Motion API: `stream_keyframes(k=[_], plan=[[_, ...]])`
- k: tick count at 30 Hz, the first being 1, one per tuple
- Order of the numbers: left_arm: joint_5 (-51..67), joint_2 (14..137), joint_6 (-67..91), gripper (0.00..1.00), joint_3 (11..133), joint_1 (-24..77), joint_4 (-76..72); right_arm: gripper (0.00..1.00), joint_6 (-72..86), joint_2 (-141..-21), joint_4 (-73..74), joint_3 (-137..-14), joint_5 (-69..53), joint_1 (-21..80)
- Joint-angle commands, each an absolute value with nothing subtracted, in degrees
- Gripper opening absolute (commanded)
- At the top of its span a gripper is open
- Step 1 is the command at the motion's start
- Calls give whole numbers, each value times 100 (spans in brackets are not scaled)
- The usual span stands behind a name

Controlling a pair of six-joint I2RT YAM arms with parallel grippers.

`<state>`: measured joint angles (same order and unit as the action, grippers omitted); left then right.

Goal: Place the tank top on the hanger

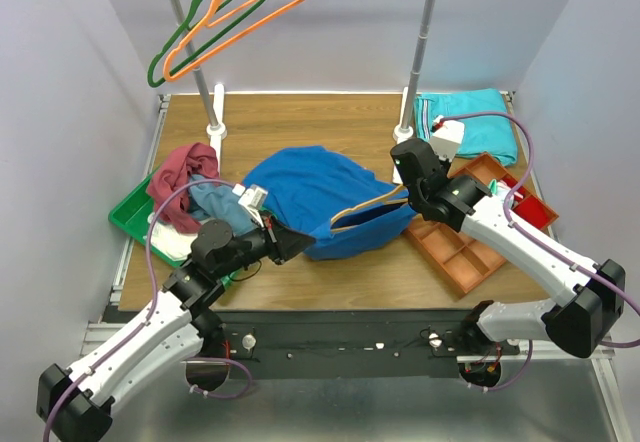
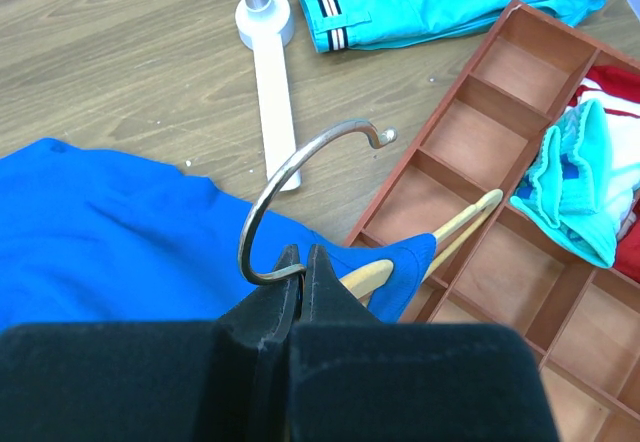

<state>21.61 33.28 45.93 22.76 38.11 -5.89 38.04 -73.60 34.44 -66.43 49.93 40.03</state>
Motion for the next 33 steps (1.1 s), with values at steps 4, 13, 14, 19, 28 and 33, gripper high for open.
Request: stream_keyframes(k=[4,13,14,19,28,33], plan=[[1802,3919,4667,0,2864,3806,-905,1,3525,-7479,3639,-7004,5107,4008],[1740,4728,4412,0,3858,3806,-915,1,3419,-7892,3700,-7628,5115,4385],[1740,4807,4351,0,3937,3806,-862,1,3393,-7893,3665,-7664,5028,4403],[1618,4843,4140,0,4297,3806,-607,1,3077,-7726,3129,-7743,4588,4403],[1565,5168,3815,0,5115,3806,-70,1,2795,-8226,3085,-8963,4122,4412],[829,5186,3832,0,5492,3806,271,1,2778,-8533,3181,-9500,4288,4412]])
